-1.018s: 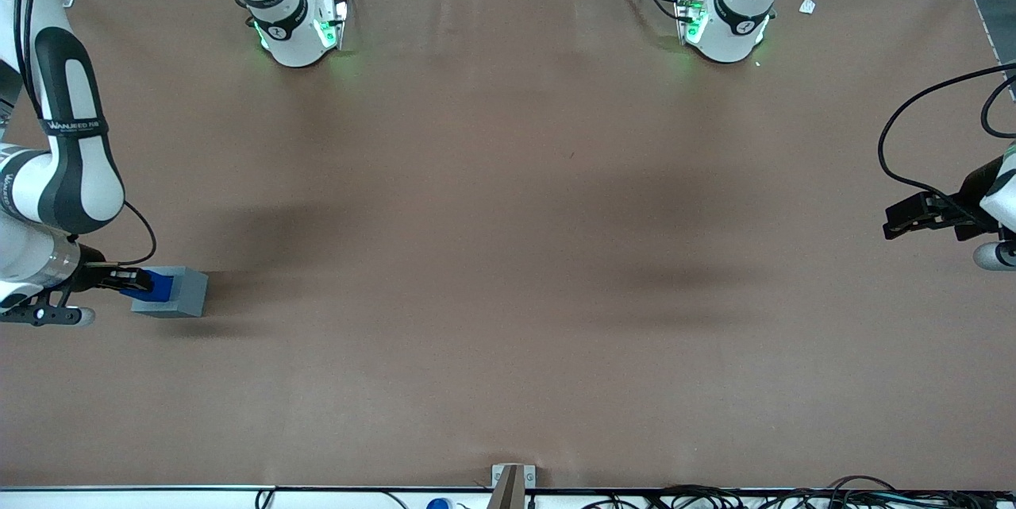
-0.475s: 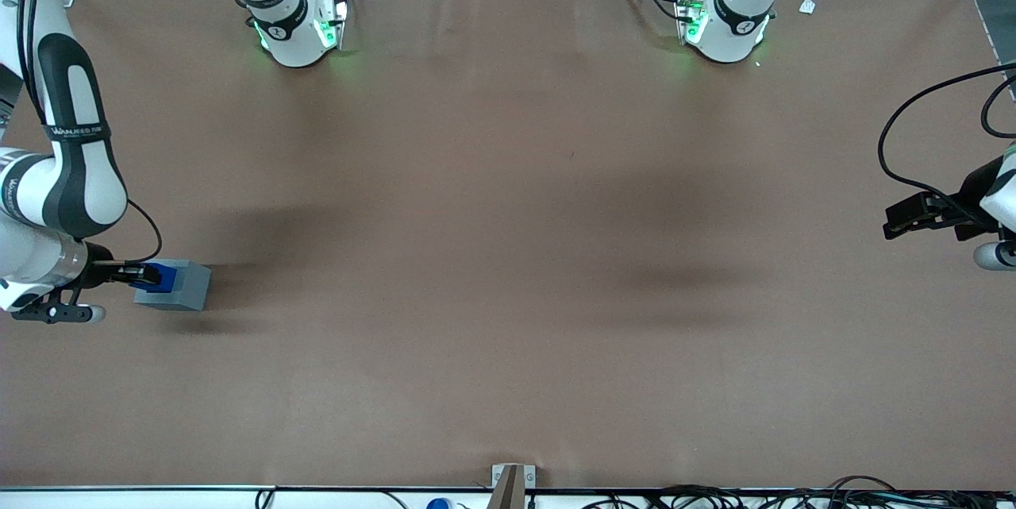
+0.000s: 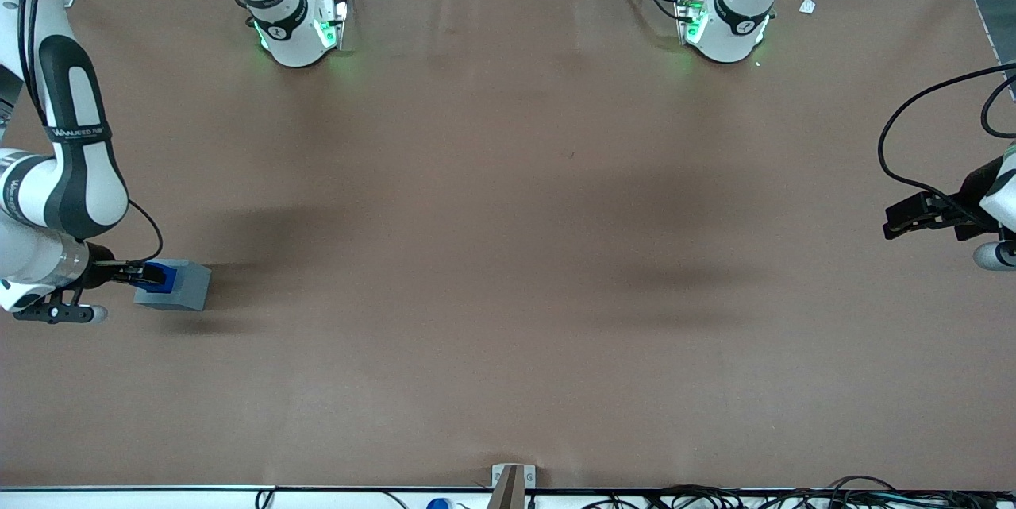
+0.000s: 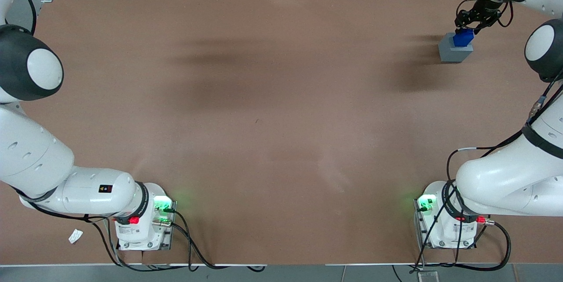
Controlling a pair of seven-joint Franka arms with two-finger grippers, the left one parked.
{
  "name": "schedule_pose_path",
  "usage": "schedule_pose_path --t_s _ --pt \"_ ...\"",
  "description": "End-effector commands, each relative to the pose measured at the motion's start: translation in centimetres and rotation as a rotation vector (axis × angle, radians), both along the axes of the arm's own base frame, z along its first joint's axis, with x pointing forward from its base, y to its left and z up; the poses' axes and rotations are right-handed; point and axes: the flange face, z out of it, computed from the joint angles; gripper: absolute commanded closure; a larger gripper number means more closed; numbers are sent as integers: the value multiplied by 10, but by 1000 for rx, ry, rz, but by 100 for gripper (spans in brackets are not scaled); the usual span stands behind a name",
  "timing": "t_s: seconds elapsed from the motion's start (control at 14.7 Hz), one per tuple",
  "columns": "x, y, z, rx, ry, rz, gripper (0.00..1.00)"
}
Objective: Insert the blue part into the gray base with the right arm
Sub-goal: 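Open the right gripper and withdraw it from the base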
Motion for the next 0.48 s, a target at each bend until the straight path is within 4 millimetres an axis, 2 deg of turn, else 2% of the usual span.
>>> schedule_pose_path --t_s 0.0,0.14,0.27,0.41 --pt "10 1 16 -4 -9 9 0" --pt "12 3 38 -2 1 10 0" --pt "12 5 83 6 17 11 0" --pt "3 14 131 14 20 15 0"
